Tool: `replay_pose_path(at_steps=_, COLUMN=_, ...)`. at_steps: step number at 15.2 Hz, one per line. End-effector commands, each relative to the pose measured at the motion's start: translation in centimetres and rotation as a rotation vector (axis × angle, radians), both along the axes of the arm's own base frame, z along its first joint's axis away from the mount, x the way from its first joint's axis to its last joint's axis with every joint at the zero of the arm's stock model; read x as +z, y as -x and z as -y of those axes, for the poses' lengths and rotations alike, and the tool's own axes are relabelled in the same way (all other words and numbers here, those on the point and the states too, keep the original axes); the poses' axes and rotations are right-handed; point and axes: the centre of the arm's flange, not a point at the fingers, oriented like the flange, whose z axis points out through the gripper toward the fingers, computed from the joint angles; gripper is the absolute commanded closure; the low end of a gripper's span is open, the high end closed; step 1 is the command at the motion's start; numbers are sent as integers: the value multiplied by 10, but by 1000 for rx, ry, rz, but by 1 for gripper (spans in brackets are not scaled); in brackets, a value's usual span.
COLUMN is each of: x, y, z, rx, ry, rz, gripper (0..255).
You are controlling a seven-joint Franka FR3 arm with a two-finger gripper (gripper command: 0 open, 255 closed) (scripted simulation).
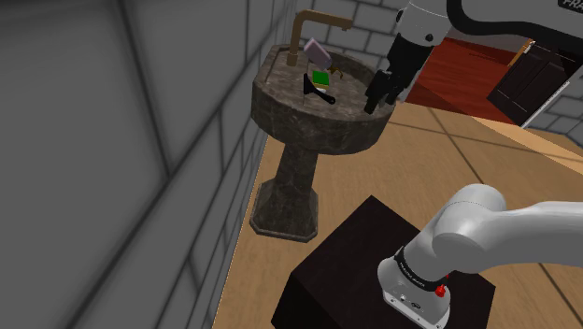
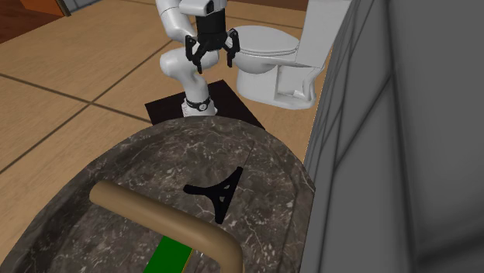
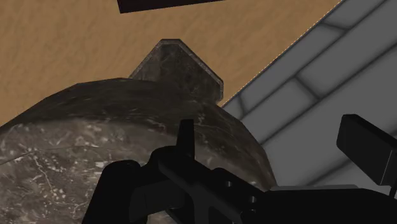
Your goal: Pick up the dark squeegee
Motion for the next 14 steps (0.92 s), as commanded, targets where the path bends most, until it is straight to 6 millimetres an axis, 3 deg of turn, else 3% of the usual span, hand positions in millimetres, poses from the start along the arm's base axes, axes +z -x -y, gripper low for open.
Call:
replay_pose_path(at_steps=1, x=0, y=0, z=0, rx=0, ry=0, rz=0, gripper=0)
replay_pose_path(at_steps=7, x=-20, y=-45, z=67, rx=196, ry=-34, rz=17, gripper=0)
replay_pose_path(at_steps=14, x=-44, y=-114, z=132, rx=425, ry=-74, rz=36, gripper=0)
